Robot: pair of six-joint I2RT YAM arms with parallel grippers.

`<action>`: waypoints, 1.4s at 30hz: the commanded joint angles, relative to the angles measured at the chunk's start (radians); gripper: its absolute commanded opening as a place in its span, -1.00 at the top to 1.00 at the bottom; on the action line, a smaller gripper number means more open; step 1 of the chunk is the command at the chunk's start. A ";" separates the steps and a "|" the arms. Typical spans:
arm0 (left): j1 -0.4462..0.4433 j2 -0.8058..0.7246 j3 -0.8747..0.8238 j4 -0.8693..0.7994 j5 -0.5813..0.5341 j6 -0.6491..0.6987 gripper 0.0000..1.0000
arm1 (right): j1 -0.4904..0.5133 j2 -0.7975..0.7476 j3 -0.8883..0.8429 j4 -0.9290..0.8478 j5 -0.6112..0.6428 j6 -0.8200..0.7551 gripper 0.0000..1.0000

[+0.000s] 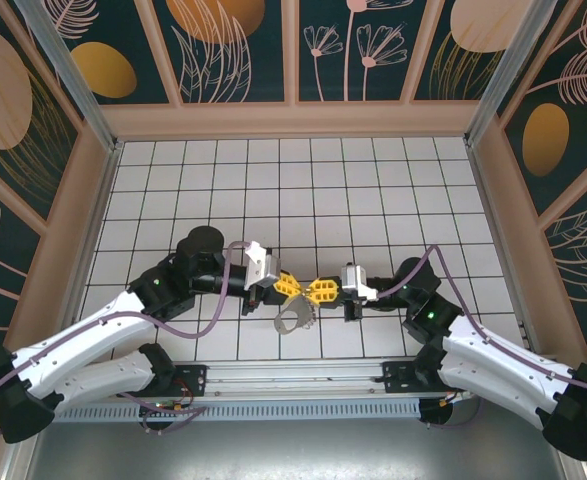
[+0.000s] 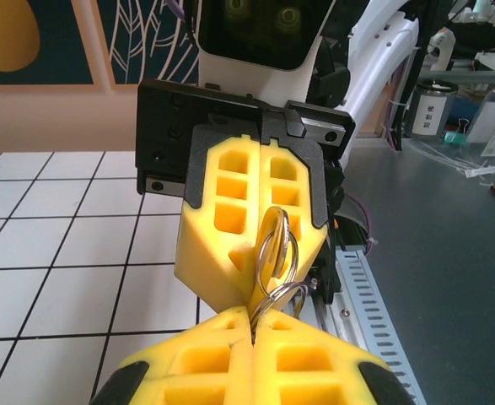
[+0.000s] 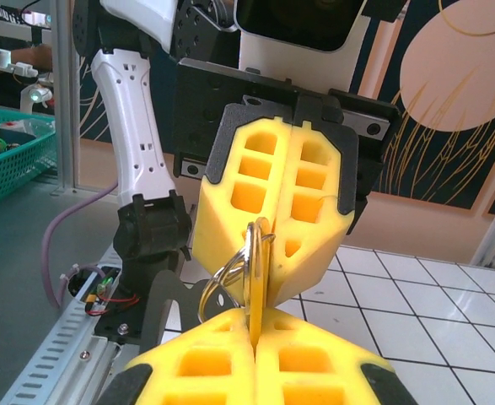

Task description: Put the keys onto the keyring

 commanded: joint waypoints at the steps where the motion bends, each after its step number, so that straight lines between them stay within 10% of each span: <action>1: -0.006 -0.028 -0.024 0.128 -0.031 -0.074 1.00 | -0.007 -0.004 0.031 0.044 0.003 0.020 1.00; 42: -0.007 -0.047 -0.024 0.157 -0.197 -0.129 1.00 | 0.070 -0.039 -0.008 -0.077 0.147 -0.090 1.00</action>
